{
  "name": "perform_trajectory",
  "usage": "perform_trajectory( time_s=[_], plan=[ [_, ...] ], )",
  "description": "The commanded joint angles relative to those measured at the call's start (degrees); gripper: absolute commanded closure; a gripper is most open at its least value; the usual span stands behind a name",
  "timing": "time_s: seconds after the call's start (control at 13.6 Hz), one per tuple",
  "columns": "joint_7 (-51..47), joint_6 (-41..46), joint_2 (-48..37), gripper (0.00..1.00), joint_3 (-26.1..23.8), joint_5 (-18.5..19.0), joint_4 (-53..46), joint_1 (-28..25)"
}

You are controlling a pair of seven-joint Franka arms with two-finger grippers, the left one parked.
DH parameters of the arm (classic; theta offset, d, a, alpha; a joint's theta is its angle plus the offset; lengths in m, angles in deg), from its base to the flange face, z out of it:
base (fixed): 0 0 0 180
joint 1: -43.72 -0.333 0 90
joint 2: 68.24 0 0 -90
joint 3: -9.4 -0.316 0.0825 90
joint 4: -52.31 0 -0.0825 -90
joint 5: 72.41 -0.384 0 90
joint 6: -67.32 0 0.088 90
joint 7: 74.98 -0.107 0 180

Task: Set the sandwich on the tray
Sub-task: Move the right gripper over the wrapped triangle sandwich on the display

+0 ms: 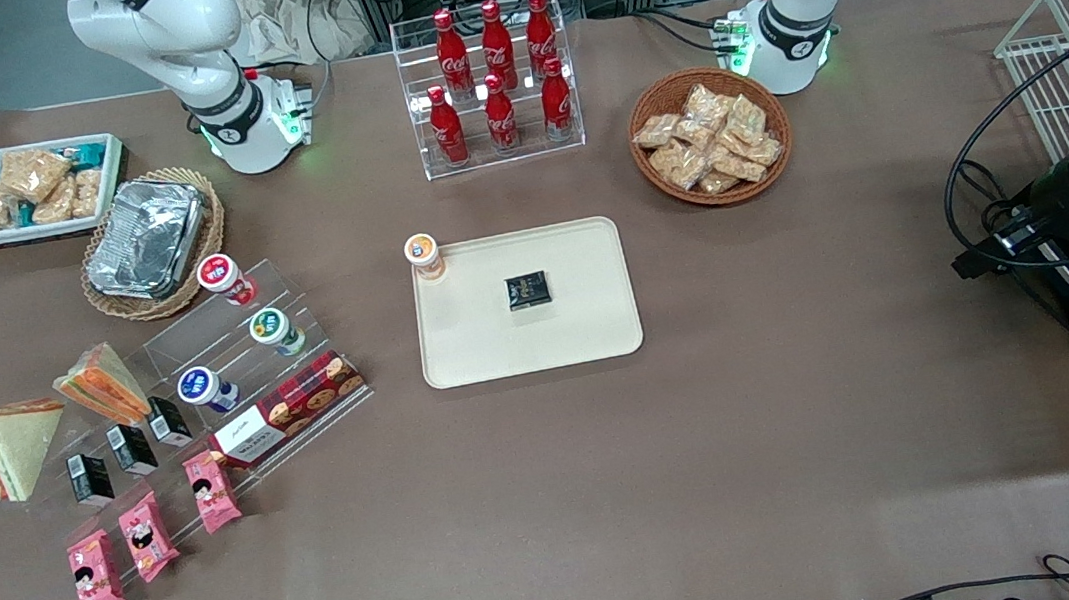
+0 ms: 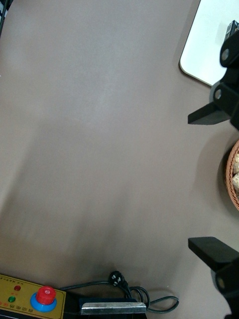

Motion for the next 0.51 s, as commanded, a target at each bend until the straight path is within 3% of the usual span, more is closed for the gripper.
perform_trajectory(
  time_s=[0.0, 0.44],
  plan=[
    [-0.5, -1.7, 4.7, 0.01, -0.1, -0.9, -1.5, 1.0],
    [-6.0, -6.6, 11.8, 0.01, -0.1, -0.9, -1.0, 1.0]
  ],
)
